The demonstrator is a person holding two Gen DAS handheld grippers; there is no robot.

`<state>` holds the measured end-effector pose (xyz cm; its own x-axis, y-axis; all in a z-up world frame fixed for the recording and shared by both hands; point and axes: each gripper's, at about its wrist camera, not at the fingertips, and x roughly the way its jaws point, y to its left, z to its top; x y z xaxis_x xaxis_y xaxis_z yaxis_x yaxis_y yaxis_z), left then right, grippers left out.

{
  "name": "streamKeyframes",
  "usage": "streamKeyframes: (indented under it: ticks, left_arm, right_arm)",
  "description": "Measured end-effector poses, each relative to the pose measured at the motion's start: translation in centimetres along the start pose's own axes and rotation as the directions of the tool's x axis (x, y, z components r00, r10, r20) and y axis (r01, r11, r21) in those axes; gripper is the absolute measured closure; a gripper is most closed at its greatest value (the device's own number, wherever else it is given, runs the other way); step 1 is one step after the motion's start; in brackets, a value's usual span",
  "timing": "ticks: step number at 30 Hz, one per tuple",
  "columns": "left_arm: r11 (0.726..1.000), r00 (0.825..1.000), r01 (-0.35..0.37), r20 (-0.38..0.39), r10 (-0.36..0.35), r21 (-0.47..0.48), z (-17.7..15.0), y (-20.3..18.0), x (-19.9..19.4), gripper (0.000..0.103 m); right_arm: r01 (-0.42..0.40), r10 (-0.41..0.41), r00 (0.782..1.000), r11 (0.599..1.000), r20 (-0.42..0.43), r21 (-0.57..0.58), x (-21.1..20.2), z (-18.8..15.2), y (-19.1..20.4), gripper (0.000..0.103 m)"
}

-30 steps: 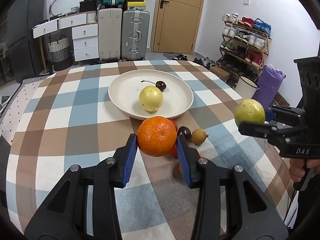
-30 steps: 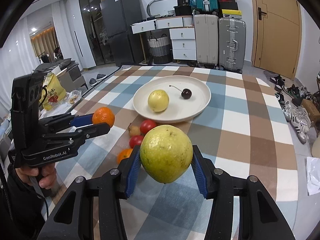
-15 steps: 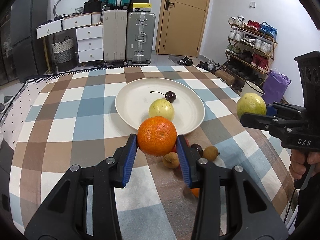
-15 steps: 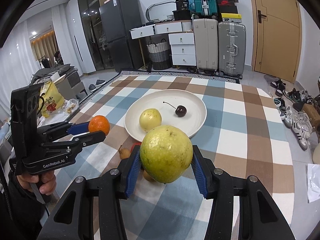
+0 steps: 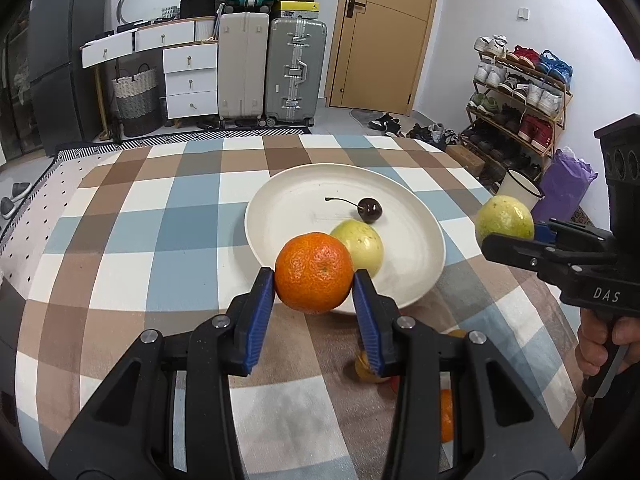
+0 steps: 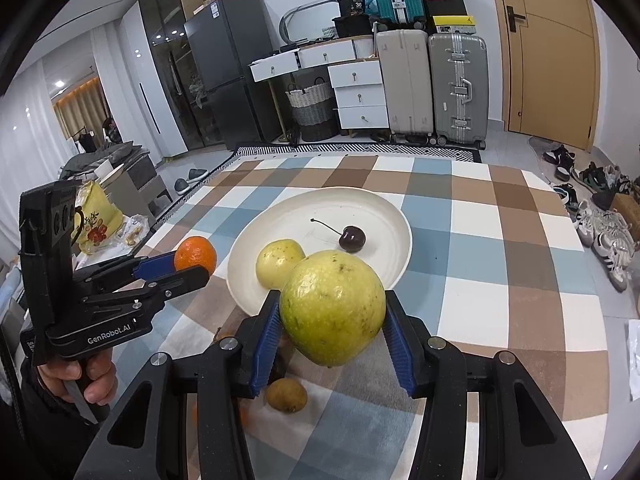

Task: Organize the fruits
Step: 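Place the orange and pear into the white plate and open both tools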

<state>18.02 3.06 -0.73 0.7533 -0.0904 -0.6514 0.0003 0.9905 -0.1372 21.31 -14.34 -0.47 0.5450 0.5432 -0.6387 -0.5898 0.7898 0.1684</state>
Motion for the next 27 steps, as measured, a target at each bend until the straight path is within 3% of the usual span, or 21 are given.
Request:
streamKeyframes:
  ticks: [27]
  left_arm:
    - [0.999, 0.999, -0.037, -0.011, 0.037, 0.039, 1.8, 0.4, 6.2, 0.066]
  right_arm:
    - [0.006, -0.006, 1.000, 1.000, -0.030, 0.006, 6.5, 1.0, -0.4, 0.053]
